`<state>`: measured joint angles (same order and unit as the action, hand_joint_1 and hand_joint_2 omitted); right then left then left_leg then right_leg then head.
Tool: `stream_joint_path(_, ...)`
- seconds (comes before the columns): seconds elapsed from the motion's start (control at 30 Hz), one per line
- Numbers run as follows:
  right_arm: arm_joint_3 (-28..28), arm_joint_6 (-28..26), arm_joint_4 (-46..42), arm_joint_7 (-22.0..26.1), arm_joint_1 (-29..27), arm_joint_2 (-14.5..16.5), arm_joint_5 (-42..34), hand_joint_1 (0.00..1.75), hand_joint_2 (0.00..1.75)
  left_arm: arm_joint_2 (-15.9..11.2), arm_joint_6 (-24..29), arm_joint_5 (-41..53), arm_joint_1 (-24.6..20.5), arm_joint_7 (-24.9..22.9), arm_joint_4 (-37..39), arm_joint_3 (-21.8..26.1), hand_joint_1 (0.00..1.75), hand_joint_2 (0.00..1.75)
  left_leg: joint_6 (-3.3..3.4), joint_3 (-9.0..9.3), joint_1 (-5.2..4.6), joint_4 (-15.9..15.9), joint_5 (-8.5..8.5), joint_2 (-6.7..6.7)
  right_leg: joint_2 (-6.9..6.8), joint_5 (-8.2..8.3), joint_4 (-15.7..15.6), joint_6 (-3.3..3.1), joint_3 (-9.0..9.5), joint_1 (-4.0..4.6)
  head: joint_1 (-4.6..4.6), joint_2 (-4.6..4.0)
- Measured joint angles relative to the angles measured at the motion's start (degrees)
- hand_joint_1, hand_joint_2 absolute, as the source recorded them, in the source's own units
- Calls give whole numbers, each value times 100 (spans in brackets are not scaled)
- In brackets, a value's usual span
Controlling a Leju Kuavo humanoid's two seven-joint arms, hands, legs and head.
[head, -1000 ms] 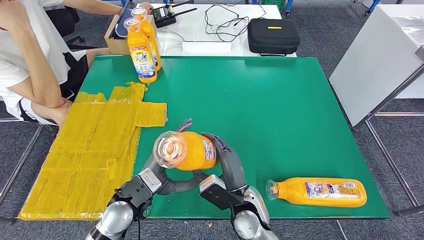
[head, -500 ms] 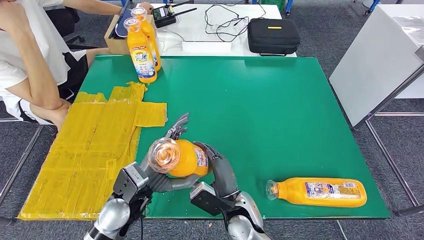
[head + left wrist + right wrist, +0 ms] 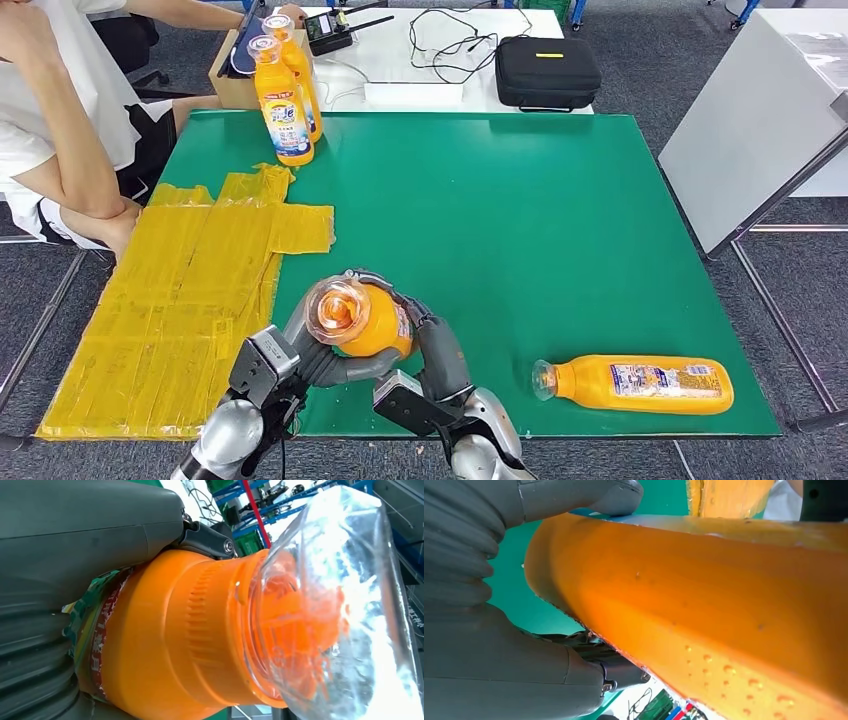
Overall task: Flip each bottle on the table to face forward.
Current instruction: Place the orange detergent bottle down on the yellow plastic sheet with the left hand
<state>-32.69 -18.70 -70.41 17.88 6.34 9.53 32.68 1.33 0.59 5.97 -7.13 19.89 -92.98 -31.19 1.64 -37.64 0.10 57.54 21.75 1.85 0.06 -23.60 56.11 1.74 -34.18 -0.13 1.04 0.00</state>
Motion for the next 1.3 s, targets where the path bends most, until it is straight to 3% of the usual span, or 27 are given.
stream_joint_path(0.67, -27, -63, 38, 36, 0, 0, -84, 175, 175, 0, 2, -9, -4, 8, 42, -4, 175, 175, 0, 0, 0, 0, 0, 0, 0, 0, 0, 0, -1, 0, 1, 0)
stream_joint_path(0.7, -27, -67, 36, 55, -2, 0, -132, 150, 175, 0, 15, -7, -5, 18, 42, -4, 175, 175, 0, 0, 0, 0, 0, 0, 0, 0, 0, 0, -1, 0, 1, 0)
stream_joint_path(0.8, -8, -114, -77, 165, -65, -18, -384, 19, 175, -2, 196, 107, -6, 101, 31, -4, 175, 175, 0, -1, 0, 0, 0, 1, 0, 0, 0, 0, -2, 0, 1, 0)
stream_joint_path(0.83, 19, -142, -194, 240, -120, -33, -532, 0, 175, -10, 337, 223, -5, 127, 12, 8, 175, 175, 0, -2, 0, 0, 0, 1, 0, 0, 0, 0, -2, 0, 0, 0)
stream_joint_path(0.93, 234, -135, -828, 629, -409, -88, -1396, 0, 175, -125, 1086, 922, -5, 75, -86, 175, 175, 175, 0, -5, 0, 0, 1, 1, 0, 0, 0, 0, -5, 0, 0, 0)
stream_joint_path(1.07, 833, 198, -2084, 981, -1028, -188, -2468, 0, 175, -511, 2099, 2779, -89, -343, -253, 795, 175, 175, -1, -6, 2, 0, 1, 1, -1, -2, 0, -2, -9, 1, 1, 0)
stream_joint_path(1.17, 1246, 319, -2832, 1161, -1398, -208, -2622, 0, 175, -766, 2229, 4206, -303, -852, -286, 1304, 175, 175, -2, -6, 4, -1, 1, -1, 0, -4, 1, -6, -11, 4, 0, 0)
stream_joint_path(1.3, 1531, 338, -3451, 1307, -1616, -208, -2676, 0, 175, -1041, 2045, 5831, -767, -1667, -49, 1604, 175, 175, -5, -5, 4, -1, -2, -1, 0, -3, 1, -8, -11, 4, -1, 0)
